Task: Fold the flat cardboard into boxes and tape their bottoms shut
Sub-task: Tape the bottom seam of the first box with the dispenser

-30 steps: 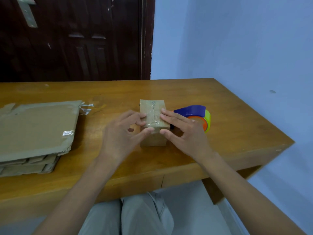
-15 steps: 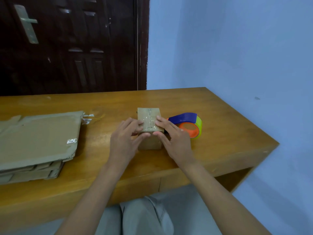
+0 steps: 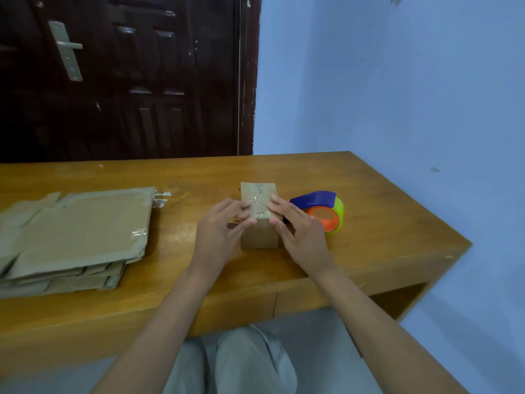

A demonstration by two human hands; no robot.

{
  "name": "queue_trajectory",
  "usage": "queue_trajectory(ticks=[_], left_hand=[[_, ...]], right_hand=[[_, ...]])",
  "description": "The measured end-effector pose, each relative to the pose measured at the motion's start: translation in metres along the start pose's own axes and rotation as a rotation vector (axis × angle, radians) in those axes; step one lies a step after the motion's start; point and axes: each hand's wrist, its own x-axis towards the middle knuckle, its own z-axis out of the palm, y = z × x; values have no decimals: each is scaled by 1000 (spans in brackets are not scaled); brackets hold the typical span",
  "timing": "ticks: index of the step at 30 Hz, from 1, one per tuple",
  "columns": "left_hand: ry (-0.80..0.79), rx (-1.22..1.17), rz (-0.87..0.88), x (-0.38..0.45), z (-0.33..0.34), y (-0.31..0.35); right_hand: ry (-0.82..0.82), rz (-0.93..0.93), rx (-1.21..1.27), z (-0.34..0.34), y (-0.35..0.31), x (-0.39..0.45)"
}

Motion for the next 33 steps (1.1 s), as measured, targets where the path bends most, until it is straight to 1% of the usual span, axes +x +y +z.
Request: queue_trajectory(ticks=[6, 7, 9, 11, 13, 14, 16, 18, 20, 21, 22, 23, 24, 25, 27, 28, 29, 30, 31, 32, 33], left_hand=[[54, 16, 3, -1, 8, 0], [33, 41, 4, -1, 6, 0], [-78, 119, 14, 3, 1, 0], [-194, 266, 72, 12, -10, 2], [-263, 388, 147, 22, -19, 0], [-291, 409, 157, 24, -20, -3], [-349, 382, 111, 25, -19, -9], [-382, 321, 64, 25, -17, -13], [-376, 286, 46, 27, -15, -9], [-369, 293, 46, 26, -14, -6], [-351, 331, 53, 25, -14, -4], [-319, 419, 68, 23, -14, 1], [-274, 535, 82, 20, -13, 8], [-239, 641, 76, 16, -12, 19], [-197, 771, 89, 14, -8, 41], [-199, 792, 111, 16, -6, 49], [-216, 769, 133, 21, -7, 57], [-254, 708, 137, 28, -12, 59], [-309, 605, 102, 38, -19, 55], [-362, 480, 27, 48, -30, 51], [-388, 367, -62, 58, -41, 45]], right_hand=[[26, 43, -5, 4, -1, 4], [30, 45, -8, 4, -3, 4], [22, 25, -34, 4, -6, 9], [-10, 1, -101, 3, -9, 18], [-84, 15, -179, 1, -9, 27], [-133, 10, -212, -1, -8, 30], [-205, -19, -218, -8, -8, 37], [-243, 17, -206, -14, -11, 51], [-282, 66, -261, -15, -15, 74], [-338, 99, -284, -12, -15, 85], [-432, 154, -295, -10, -16, 95], [-535, 221, -300, -8, -18, 102], [-599, 289, -306, -5, -20, 108], [-611, 338, -328, -1, -21, 112], [-552, 339, -376, 6, -28, 116], [-543, 336, -332, 8, -29, 118], [-559, 356, -212, 9, -28, 119], [-606, 401, -39, 6, -27, 117], [-658, 434, 119, 3, -22, 115], [-694, 431, 221, -1, -18, 112], [-718, 415, 267, -6, -16, 109]])
